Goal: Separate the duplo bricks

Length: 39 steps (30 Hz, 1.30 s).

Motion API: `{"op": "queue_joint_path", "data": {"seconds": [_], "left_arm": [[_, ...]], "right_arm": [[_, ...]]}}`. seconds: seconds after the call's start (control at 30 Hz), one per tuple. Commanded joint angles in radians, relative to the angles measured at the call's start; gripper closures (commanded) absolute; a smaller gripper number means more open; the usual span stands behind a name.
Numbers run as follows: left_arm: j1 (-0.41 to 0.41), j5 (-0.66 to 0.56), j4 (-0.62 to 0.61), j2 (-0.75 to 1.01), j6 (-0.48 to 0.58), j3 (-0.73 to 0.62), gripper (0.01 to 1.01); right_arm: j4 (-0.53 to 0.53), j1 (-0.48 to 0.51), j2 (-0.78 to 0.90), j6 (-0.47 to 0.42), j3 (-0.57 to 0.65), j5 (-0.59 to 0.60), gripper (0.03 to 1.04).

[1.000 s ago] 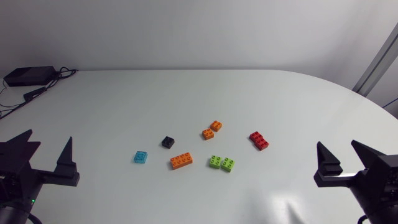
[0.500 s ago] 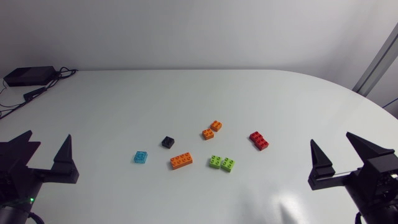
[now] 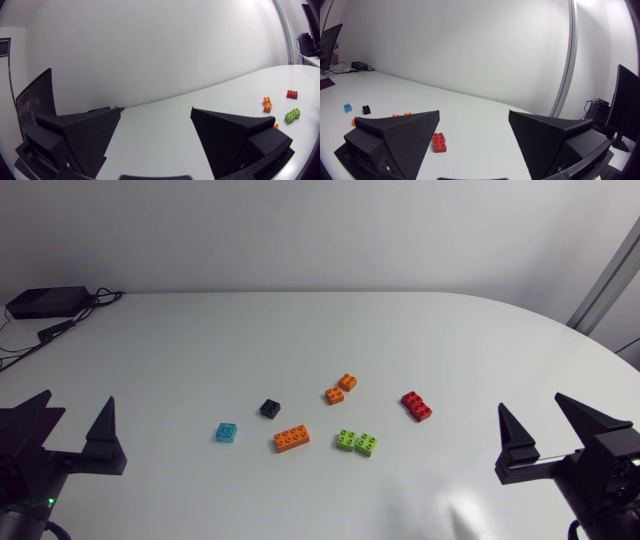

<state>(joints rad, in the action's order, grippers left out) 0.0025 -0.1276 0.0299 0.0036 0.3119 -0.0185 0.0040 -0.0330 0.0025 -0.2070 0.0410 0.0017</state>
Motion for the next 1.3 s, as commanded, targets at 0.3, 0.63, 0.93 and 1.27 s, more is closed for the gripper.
{"op": "queue_joint_path", "data": {"seconds": [0.3, 0.63, 0.93, 1.27], "left_arm": [[0.014, -0.001, -0.002, -0.017, -0.043, 0.022, 0.049], [-0.03, 0.003, 0.002, -0.017, -0.158, 0.022, 0.048], [-0.133, 0.006, 0.007, -0.019, -0.086, 0.023, 0.048], [-0.05, 0.009, -0.002, -0.016, -0.119, 0.022, 0.048]], "right_arm": [[0.002, 0.005, -0.01, 0.034, -0.044, -0.006, 0.07], [0.007, 0.005, -0.01, 0.046, -0.044, -0.003, 0.07], [0.011, 0.005, -0.01, 0.046, -0.046, -0.006, 0.07], [0.01, 0.007, -0.009, 0.044, -0.046, -0.006, 0.07]]}}
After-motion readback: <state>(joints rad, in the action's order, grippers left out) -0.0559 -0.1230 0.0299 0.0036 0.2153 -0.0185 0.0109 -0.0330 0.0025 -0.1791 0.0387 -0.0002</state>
